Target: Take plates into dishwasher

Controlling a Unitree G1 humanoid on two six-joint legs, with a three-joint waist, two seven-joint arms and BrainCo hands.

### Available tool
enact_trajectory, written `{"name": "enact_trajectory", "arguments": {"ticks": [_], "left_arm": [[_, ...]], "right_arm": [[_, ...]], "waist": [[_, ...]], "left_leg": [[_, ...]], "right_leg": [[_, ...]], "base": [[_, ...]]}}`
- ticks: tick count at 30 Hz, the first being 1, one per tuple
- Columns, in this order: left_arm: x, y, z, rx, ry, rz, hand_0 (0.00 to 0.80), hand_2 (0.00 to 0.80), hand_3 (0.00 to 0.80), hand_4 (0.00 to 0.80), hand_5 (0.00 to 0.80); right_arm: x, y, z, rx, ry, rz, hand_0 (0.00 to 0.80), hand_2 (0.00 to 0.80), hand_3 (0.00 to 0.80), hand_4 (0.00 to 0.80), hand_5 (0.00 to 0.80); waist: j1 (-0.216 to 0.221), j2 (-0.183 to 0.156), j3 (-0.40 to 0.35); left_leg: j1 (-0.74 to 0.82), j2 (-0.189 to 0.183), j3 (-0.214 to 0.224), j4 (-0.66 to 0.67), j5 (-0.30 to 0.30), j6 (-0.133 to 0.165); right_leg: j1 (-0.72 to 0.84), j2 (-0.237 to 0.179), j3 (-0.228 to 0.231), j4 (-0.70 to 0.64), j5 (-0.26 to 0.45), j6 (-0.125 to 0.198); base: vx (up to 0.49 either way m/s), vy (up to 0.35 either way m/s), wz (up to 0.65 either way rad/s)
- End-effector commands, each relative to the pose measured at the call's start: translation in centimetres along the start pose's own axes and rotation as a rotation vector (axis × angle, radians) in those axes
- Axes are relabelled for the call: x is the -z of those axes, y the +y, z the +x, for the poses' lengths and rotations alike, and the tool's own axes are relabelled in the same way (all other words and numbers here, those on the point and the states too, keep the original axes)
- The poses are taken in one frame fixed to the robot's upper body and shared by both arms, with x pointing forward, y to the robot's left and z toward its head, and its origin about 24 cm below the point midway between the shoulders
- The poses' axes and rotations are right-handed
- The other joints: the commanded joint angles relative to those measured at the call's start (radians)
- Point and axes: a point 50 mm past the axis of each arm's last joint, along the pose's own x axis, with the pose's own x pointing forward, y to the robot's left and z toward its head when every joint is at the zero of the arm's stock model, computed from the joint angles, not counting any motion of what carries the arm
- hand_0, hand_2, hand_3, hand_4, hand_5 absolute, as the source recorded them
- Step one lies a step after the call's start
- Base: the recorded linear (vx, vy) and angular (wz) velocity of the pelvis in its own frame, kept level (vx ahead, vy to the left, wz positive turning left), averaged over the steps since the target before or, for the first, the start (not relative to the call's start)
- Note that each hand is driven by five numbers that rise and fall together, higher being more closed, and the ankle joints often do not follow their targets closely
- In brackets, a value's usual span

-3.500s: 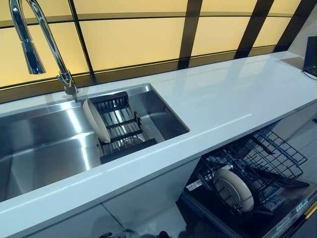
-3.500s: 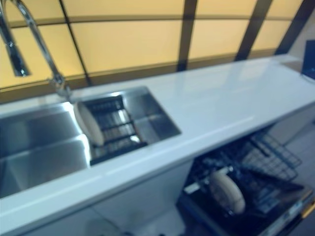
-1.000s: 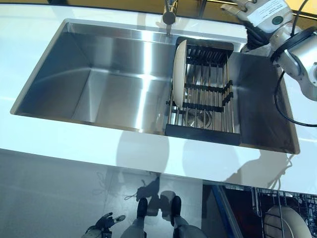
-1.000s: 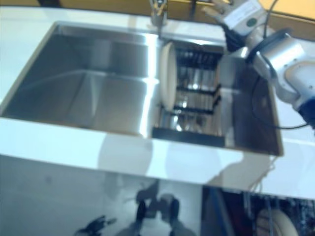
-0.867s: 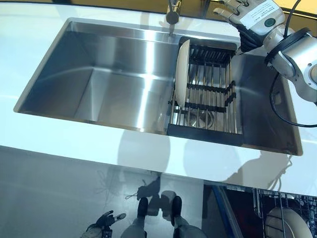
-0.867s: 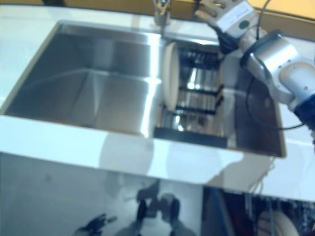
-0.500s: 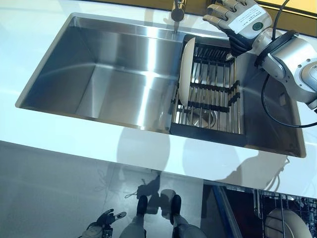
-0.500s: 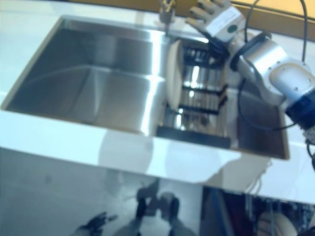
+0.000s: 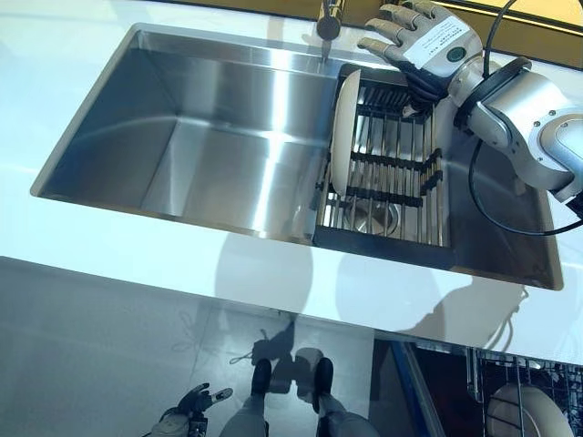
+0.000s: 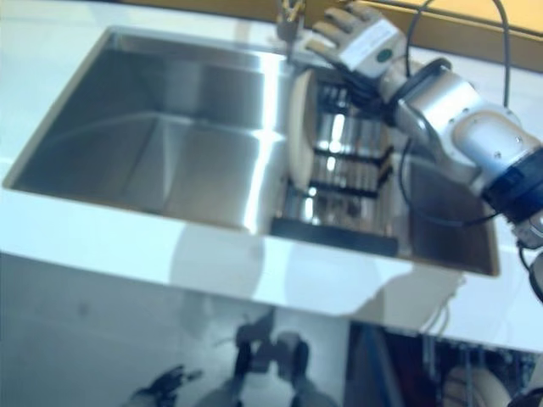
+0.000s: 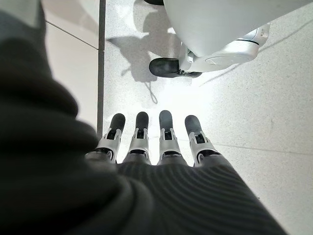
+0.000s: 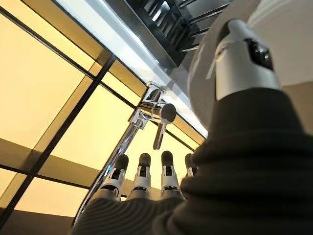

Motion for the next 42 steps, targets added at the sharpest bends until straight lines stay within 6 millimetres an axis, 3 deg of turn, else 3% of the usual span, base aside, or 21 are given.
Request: {"name": "enact_trajectory", "arguments": {"ticks": [1,18,42], "left_arm": [[0.0,0.5,0.0,-0.017,-0.01,-0.036,0.0,0.0,0.0,0.0,0.0],[-0.8,0.4,0.0,-0.028,-0.066,-0.11,0.0,0.0,0.0,0.0,0.0],[-2.2,0.5,0.0,-0.021,-0.16,-0.216,0.0,0.0,0.0,0.0,0.0]], "right_arm": [[0.4,-1.7,0.5,0.066,0.025,0.02,0.0,0.0,0.0,0.0,0.0],[-0.7,-2.1,0.9,0.061,-0.009,0.029,0.0,0.0,0.0,0.0,0.0],[-1.5,0.2,0.3,-0.06,-0.065,-0.022,0.0,0.0,0.0,0.0,0.0]], "waist": [[0.026,-0.046,-0.015],[0.034,-0.046,-0.006],[0.036,-0.044,0.01]], "left_leg": [[-0.037,-0.035,0.021,-0.01,-0.001,0.04],[-0.045,-0.036,0.023,-0.01,0.003,0.04],[-0.061,-0.036,0.036,-0.01,0.013,0.038]], "right_leg": [[0.012,0.003,0.014,-0.002,-0.028,0.034],[0.007,0.001,0.003,-0.002,-0.026,0.035],[-0.011,-0.003,-0.01,-0.002,-0.017,0.039]], "base": [[0.0,0.01,0.03],[-0.003,0.004,0.02],[0.0,0.0,0.0]]}}
